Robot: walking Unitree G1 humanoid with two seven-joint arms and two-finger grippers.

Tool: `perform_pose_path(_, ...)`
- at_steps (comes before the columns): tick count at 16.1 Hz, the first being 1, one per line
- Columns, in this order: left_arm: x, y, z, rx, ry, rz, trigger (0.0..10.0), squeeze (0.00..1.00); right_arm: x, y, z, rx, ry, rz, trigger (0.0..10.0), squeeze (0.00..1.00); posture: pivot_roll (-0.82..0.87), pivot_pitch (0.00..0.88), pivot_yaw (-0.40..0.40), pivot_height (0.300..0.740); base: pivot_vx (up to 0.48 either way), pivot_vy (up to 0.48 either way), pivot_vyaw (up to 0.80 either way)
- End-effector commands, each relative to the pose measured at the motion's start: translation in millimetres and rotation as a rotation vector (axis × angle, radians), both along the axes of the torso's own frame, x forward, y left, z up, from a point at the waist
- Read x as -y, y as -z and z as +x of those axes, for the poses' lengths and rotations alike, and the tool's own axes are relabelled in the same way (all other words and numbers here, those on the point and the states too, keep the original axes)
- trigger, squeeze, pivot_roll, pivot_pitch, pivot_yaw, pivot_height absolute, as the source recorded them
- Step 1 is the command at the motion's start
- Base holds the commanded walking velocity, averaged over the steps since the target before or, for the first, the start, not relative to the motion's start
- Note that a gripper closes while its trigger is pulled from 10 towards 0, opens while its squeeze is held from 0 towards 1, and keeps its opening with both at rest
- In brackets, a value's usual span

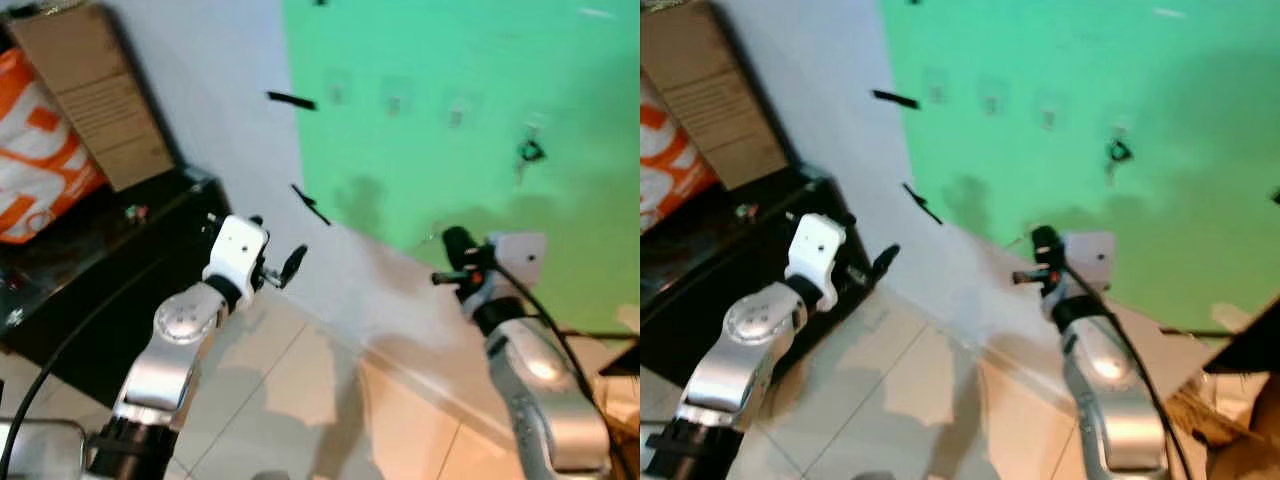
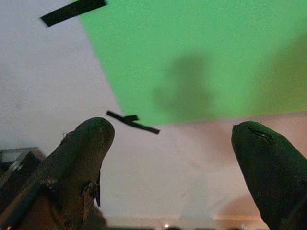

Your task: Hang keys on a hook

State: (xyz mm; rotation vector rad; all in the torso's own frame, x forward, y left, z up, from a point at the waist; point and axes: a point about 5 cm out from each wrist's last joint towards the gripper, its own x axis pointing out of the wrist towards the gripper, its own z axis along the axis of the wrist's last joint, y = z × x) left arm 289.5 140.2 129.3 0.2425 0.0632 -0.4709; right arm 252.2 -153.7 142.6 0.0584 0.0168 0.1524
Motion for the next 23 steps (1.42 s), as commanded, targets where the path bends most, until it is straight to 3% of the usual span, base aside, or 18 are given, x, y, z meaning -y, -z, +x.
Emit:
perform_pose_path(1, -1.5, -3.8, 1.8, 0.008, -0.003, 0.001, 10.0, 0.0, -0.3, -3.5, 0.4, 0.016, -0.007, -0.001, 10.0, 0.0, -0.08, 0.0, 0.098, 0.74, 0.24, 0.0, 0.0)
perform_pose_path(23, 2.1, -2.2, 0.4, 0.012, 0.004, -0.024, 10.0, 0.0, 1.1, -10.2, 7.5, 0.037, -0.057, -0.044, 10.0, 0.0, -0.07, 0.0, 0.072, 0.74, 0.251, 0.0, 0.0)
